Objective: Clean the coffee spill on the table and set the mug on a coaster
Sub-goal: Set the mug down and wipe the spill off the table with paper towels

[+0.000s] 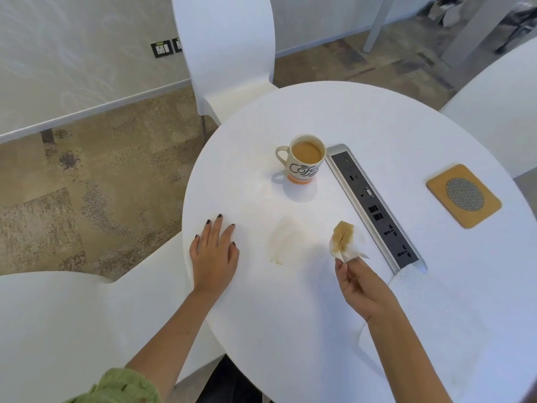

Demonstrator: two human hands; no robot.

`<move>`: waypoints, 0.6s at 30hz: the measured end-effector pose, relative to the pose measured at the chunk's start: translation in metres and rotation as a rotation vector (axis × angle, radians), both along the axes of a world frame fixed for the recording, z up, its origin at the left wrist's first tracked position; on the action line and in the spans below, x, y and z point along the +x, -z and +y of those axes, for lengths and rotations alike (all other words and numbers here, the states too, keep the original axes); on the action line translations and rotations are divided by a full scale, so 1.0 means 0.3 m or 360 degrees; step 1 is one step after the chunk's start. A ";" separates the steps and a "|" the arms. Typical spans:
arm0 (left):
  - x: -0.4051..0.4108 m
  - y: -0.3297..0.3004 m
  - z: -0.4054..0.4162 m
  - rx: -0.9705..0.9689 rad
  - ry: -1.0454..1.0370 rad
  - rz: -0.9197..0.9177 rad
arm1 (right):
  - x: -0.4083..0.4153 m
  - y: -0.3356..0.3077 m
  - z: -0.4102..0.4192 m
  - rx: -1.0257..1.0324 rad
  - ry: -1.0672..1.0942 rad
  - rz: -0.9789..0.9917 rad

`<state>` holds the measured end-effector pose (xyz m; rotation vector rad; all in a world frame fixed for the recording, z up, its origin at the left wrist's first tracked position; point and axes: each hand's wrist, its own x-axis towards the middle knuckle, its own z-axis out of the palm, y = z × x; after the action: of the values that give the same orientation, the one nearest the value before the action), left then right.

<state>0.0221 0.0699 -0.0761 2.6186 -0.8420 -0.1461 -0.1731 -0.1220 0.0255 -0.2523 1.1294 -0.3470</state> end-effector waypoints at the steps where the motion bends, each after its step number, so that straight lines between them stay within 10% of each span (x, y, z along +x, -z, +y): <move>1: 0.003 -0.004 0.000 -0.0043 -0.0015 0.0061 | -0.001 -0.014 0.007 0.0056 0.0002 -0.0081; 7: -0.094 -0.161 -0.046 -0.0777 0.0011 0.0478 | 0.010 -0.084 0.042 0.0162 -0.0011 -0.0239; 12: -0.302 -0.340 -0.151 -0.1074 0.0247 0.1373 | 0.007 -0.143 0.093 0.0035 -0.0044 -0.0407; 18: -0.474 -0.440 -0.237 -0.1382 -0.0092 0.1475 | -0.040 -0.193 0.134 -0.0384 -0.0109 -0.0445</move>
<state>-0.1202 -0.0011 0.0560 1.4871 -0.3479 -0.7205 -0.1851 -0.0816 0.0835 -0.4399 0.8012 -0.4440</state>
